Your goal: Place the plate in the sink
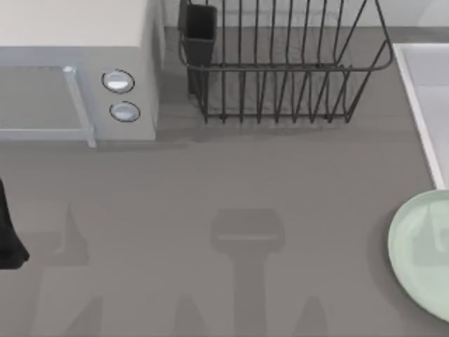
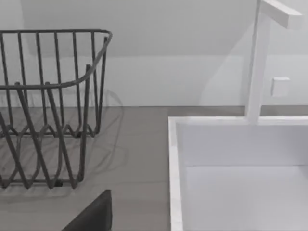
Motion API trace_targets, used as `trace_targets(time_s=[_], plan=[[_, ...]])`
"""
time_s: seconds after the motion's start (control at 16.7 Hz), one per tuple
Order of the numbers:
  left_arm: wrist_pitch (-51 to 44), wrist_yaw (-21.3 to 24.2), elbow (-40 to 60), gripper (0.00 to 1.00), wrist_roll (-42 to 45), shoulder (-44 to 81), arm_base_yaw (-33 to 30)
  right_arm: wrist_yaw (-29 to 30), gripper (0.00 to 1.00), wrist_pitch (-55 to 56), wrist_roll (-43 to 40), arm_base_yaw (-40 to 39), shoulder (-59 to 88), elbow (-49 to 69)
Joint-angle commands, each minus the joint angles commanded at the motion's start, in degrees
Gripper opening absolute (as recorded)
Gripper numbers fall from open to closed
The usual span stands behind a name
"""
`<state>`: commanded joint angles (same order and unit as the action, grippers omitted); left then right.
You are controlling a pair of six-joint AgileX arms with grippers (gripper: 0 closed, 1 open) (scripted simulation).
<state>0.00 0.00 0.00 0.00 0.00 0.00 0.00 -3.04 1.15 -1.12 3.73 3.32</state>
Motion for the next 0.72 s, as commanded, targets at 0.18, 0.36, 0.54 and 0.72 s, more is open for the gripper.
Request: trace_targets(time_s=[0.18,0.36,0.54,0.72], plan=[[0.00,0.00,0.00,1.00,0.00,0.00,0.00,0.00,1.00,-6.61,2.50,-2.43,9.15,7.21],[0.00,0.00,0.00,1.00,0.00,0.00,0.00,0.00,1.00,-15.59,5.89,-5.72,22.87,17.01],[0.00,0.00,0.00,1.00,0.00,0.00,0.00,0.00,1.00,-25.75,9.73,-9.45,39.32,28.11],[0.00,0.00,0.00,1.00,0.00,0.00,0.00,0.00,1.00,-35.99,13.61,-13.21,56.37,39.29]])
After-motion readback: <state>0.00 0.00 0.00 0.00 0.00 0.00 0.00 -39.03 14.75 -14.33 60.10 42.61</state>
